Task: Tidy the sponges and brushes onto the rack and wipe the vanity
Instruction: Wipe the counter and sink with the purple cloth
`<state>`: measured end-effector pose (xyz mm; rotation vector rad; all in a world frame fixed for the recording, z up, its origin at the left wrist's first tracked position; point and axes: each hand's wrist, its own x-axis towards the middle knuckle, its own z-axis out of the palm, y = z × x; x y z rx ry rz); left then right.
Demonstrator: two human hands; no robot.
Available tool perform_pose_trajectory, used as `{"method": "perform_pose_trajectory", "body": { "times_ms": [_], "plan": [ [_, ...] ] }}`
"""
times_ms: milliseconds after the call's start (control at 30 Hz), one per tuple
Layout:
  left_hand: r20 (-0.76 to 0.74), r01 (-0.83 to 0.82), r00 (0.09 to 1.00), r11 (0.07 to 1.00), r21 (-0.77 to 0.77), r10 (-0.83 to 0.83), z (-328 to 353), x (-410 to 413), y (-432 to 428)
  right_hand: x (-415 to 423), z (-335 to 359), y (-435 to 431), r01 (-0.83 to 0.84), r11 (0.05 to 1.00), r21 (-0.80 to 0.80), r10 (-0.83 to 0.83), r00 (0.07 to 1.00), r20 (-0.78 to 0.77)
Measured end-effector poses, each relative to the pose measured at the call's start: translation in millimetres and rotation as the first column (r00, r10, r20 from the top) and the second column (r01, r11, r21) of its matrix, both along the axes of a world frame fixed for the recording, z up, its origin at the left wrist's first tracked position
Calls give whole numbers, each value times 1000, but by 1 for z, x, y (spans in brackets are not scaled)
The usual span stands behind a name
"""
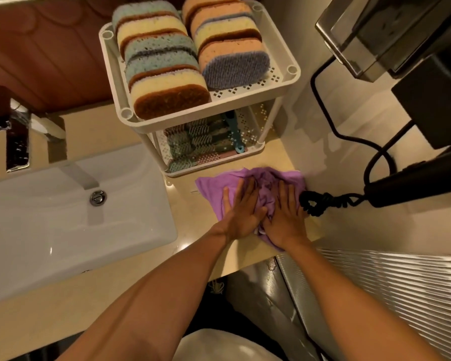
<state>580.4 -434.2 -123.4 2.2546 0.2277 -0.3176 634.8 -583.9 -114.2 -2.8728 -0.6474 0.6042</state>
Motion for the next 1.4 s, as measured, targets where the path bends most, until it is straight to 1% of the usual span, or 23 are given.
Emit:
{"method": "perform_pose_trajectory", "body": {
  "times_ms": [67,167,233,333,433,533,667,700,800,933,1100,1233,1333,1400],
  "plan": [
    [-16,11,1000,999,-33,-11,3,-7,-5,-9,1,-7,20,1000,-18,-20,1000,1],
    [-41,58,998,997,56,-55,11,-20,-14,-26,2,-16,27,999,-39,-27,1000,-3],
    [-37,79,996,993,88,-76,12,-32,-19,-39,2,-21,23,998,-67,-23,1000,9],
    [-39,107,994,989,99,-104,15,-48,-22,-57,3,-22,37,993,-108,-40,999,-30],
    [-19,125,992,990,72,-124,17,-68,-26,-76,10,-22,52,990,-129,-62,995,-81],
    [-25,87,996,994,60,-86,16,-90,-23,-94,15,-18,46,986,-157,-72,984,-166],
    [-58,1,998,1000,2,-1,18,-125,-13,-118,22,-6,-24,986,-164,-19,967,-255],
    [-65,-11,998,1000,-6,10,19,-133,-8,-124,23,-1,-37,985,-168,-10,964,-267],
    [-84,-24,996,998,50,28,23,-156,6,-144,29,17,-48,978,-202,-5,967,-253],
    [-125,-86,988,995,53,92,28,-183,26,-169,32,47,-147,958,-245,85,965,-247],
    [-155,-162,974,986,51,168,31,-215,49,-188,40,77,-207,956,-207,149,953,-265],
    [-153,-191,968,978,79,201,29,-237,61,-203,40,92,-268,944,-192,221,947,-233],
    [-161,-209,962,974,90,221,30,-264,75,-221,25,105,-368,913,-177,328,918,-222],
    [-165,-206,962,975,82,217,31,-285,91,-235,14,120,-421,893,-158,369,887,-278]
  ]
}}
